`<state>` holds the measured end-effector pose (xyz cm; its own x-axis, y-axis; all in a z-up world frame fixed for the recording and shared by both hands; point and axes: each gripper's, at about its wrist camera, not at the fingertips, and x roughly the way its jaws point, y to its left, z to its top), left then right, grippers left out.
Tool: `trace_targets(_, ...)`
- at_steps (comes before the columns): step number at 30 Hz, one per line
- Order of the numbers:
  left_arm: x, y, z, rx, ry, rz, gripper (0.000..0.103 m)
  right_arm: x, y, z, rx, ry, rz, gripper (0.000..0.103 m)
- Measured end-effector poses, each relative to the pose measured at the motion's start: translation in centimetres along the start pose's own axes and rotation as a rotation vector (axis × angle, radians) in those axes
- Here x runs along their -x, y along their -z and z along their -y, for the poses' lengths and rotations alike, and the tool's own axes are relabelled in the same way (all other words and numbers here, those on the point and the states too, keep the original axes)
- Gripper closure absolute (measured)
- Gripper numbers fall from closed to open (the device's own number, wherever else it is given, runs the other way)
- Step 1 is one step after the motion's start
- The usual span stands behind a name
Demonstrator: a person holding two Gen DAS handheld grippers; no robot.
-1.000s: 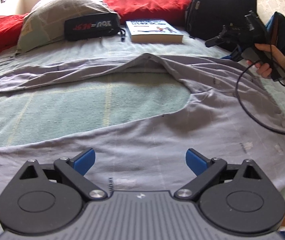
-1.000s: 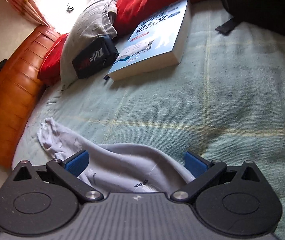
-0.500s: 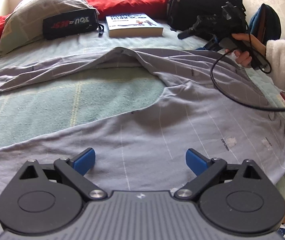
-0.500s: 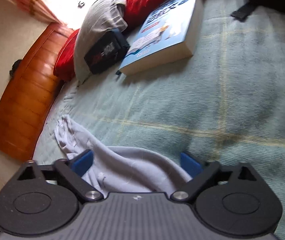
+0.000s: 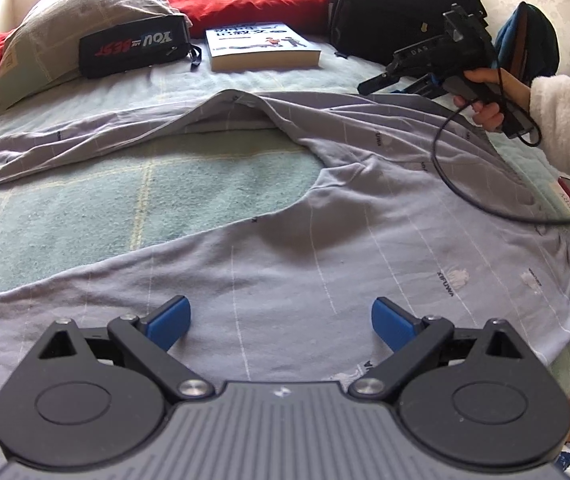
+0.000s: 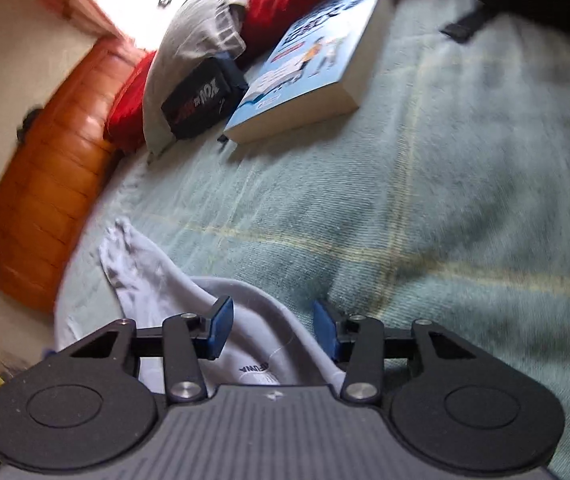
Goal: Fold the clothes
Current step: 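Reach the right gripper to the grey trouser leg and close on it, then drag the trouser leg across the blanket with the right gripper and release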
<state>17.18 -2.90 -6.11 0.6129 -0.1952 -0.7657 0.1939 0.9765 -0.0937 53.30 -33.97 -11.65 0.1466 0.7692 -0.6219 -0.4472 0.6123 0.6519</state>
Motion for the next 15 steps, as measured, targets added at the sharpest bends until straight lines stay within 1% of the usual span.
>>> trace_targets(1,0.0,0.1,0.0,0.0,-0.001,0.0,0.006,0.1,0.1,-0.1,0.01,0.012,-0.002,0.062)
trace_targets(2,-0.1,0.1,0.0,0.0,-0.001,-0.001,0.006,0.1,0.2,0.2,0.006,0.03,0.002,0.081)
trace_targets(3,-0.1,0.1,0.0,0.0,-0.002,-0.002,0.006,0.1,0.3,0.6,0.001,0.049,0.007,0.094)
trace_targets(4,-0.2,0.1,0.0,0.001,-0.003,-0.003,0.006,0.2,0.5,1.0,-0.004,0.069,0.012,0.1)
trace_targets(6,-0.2,0.1,0.2,-0.006,-0.007,-0.005,0.006,0.3,0.9,2.0,-0.057,0.025,0.04,0.1)
trace_targets(7,-0.2,0.1,0.2,-0.008,-0.008,-0.005,0.006,0.3,1.2,2.1,-0.062,0.02,0.054,0.1)
trace_targets(9,-0.2,0.1,0.2,-0.009,-0.007,-0.006,0.006,0.4,1.7,1.2,-0.032,0.052,0.071,0.1)
trace_targets(12,-0.2,0.2,0.2,-0.008,-0.006,-0.006,0.006,0.2,2.1,-1.0,0.07,0.125,0.068,0.098)
trace_targets(15,-0.1,0.2,0.3,-0.01,-0.009,-0.005,0.006,-0.1,2.4,-3.1,0.185,0.221,0.067,0.099)
